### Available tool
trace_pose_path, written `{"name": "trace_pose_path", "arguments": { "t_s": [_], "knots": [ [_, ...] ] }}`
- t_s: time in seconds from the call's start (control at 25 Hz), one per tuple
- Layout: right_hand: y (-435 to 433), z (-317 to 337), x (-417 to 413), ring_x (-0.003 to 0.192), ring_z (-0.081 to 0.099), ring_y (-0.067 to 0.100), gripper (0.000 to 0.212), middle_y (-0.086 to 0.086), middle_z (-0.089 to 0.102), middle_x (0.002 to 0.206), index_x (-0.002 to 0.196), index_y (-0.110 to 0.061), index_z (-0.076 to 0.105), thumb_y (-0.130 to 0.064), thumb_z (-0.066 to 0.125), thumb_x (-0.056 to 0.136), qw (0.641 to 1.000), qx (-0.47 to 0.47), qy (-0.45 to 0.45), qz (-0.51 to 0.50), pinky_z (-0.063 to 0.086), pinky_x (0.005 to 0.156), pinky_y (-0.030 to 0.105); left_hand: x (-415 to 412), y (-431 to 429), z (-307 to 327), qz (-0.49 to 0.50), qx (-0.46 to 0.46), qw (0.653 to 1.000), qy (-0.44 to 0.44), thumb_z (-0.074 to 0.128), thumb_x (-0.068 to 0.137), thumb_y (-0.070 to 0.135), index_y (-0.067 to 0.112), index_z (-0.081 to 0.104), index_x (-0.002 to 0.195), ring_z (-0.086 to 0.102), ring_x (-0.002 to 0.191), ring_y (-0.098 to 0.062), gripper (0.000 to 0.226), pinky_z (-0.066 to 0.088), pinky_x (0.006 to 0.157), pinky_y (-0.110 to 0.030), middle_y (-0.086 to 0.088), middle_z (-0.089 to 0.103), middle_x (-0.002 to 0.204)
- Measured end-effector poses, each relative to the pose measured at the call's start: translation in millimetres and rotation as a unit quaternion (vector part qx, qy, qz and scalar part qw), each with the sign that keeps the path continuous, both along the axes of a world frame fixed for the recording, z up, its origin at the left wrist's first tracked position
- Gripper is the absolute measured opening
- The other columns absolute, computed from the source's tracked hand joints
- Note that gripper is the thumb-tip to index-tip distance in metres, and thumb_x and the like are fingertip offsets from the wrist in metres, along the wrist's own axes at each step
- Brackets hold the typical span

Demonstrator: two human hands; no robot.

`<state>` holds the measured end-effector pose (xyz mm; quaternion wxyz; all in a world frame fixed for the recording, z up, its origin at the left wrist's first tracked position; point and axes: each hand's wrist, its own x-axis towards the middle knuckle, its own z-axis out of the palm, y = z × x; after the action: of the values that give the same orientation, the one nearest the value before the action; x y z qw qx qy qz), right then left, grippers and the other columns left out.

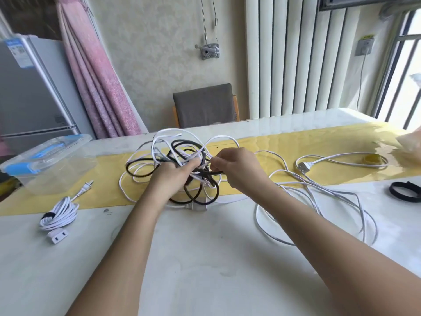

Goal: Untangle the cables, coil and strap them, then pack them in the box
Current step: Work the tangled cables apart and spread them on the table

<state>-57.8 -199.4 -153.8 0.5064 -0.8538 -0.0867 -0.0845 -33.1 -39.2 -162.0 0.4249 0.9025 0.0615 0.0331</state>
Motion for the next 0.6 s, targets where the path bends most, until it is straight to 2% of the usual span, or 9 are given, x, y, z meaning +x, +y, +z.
{"name": "trace_pose_path", "arguments": {
  "t_s": [0.04, 0.08, 0.12, 0.16, 0.2, 0.28, 0.4, 0.48, 0.6],
  "knots": [
    [-1.4, 1.0, -0.5, 0.051, 0.046, 0.011, 0.021, 0.008, 0.072, 0.083, 0.079, -0.008, 0.067, -0.02, 0.054, 0.09, 1.0, -0.012, -0.015, 0.01, 0.035, 0.051, 0.025, -4.0, 2.1, 1.8, -0.009, 0.005, 0.998, 0.068, 0.055, 0.081, 0.062, 0.01, 0.067, 0.085, 0.062, 0.055, -0.019, 0.054, 0.047, 0.054, -0.023, -0.009, 0.07, 0.071],
    [-2.5, 1.5, -0.7, 0.056, 0.052, 0.013, 0.02, 0.006, 0.072, 0.082, 0.08, -0.008, 0.066, -0.018, 0.052, 0.091, 0.999, -0.024, -0.032, 0.018, 0.039, 0.054, 0.027, -8.4, 2.2, 2.5, -0.037, -0.046, 0.985, 0.161, 0.048, 0.087, 0.062, 0.008, 0.064, 0.088, 0.062, 0.05, -0.02, 0.057, 0.049, 0.048, -0.021, -0.013, 0.07, 0.068],
    [-3.0, 2.0, -1.2, 0.064, 0.057, 0.016, 0.02, 0.004, 0.072, 0.08, 0.08, -0.009, 0.065, -0.017, 0.051, 0.091, 0.997, -0.04, -0.055, 0.024, 0.044, 0.06, 0.031, -15.5, -0.5, 6.1, -0.076, -0.127, 0.959, 0.241, 0.043, 0.091, 0.057, 0.005, 0.062, 0.09, 0.065, 0.053, -0.022, 0.055, 0.053, 0.048, -0.023, -0.017, 0.07, 0.069],
    [-2.8, 2.4, -1.8, 0.071, 0.06, 0.021, 0.019, 0.004, 0.071, 0.077, 0.08, -0.01, 0.065, -0.016, 0.051, 0.09, 0.994, -0.063, -0.081, 0.029, 0.048, 0.065, 0.035, -20.5, -4.8, 8.2, -0.106, -0.221, 0.93, 0.273, 0.043, 0.093, 0.047, 0.003, 0.061, 0.092, 0.068, 0.06, -0.026, 0.048, 0.057, 0.056, -0.027, -0.02, 0.07, 0.074],
    [-2.0, 2.4, -2.6, 0.073, 0.06, 0.026, 0.018, 0.006, 0.07, 0.076, 0.081, -0.01, 0.065, -0.017, 0.051, 0.09, 0.989, -0.093, -0.108, 0.033, 0.049, 0.068, 0.038, -20.5, -8.1, 7.5, -0.113, -0.321, 0.902, 0.265, 0.043, 0.094, 0.032, 0.001, 0.061, 0.092, 0.07, 0.066, -0.029, 0.036, 0.058, 0.064, -0.032, -0.022, 0.069, 0.079],
    [-1.1, 2.7, -4.7, 0.073, 0.057, 0.032, 0.018, 0.01, 0.066, 0.075, 0.085, -0.01, 0.066, -0.02, 0.053, 0.091, 0.975, -0.157, -0.155, 0.022, 0.047, 0.068, 0.041, -17.1, -15.5, 6.1, -0.093, -0.473, 0.854, 0.197, 0.038, 0.09, 0.003, -0.001, 0.057, 0.086, 0.068, 0.068, -0.029, 0.02, 0.058, 0.068, -0.038, -0.02, 0.065, 0.081],
    [-4.3, 4.6, -4.1, 0.071, 0.054, 0.035, 0.019, 0.012, 0.064, 0.072, 0.086, -0.009, 0.065, -0.023, 0.053, 0.093, 0.968, -0.153, -0.197, -0.022, 0.046, 0.065, 0.042, -11.5, -21.2, 10.3, -0.063, -0.63, 0.765, 0.115, 0.029, 0.085, -0.016, -0.004, 0.053, 0.085, 0.066, 0.069, -0.032, 0.026, 0.056, 0.066, -0.047, -0.022, 0.063, 0.079],
    [-8.6, 6.4, -2.0, 0.074, 0.055, 0.033, 0.02, 0.008, 0.064, 0.076, 0.087, -0.009, 0.065, -0.024, 0.053, 0.094, 0.967, -0.125, -0.216, -0.052, 0.045, 0.066, 0.042, -8.2, -17.2, 13.8, -0.052, -0.681, 0.727, 0.078, 0.032, 0.088, -0.018, -0.009, 0.054, 0.085, 0.069, 0.063, -0.034, 0.024, 0.055, 0.067, -0.045, -0.025, 0.066, 0.075],
    [-13.3, 7.4, 2.5, 0.073, 0.059, 0.027, 0.021, 0.001, 0.061, 0.083, 0.082, -0.009, 0.063, -0.023, 0.052, 0.094, 0.959, -0.098, -0.256, -0.069, 0.045, 0.066, 0.04, -7.5, -12.1, 16.7, -0.01, -0.699, 0.713, 0.057, 0.04, 0.09, -0.016, -0.009, 0.058, 0.081, 0.07, 0.056, -0.027, 0.021, 0.057, 0.062, -0.035, -0.021, 0.068, 0.067]
  ]
}}
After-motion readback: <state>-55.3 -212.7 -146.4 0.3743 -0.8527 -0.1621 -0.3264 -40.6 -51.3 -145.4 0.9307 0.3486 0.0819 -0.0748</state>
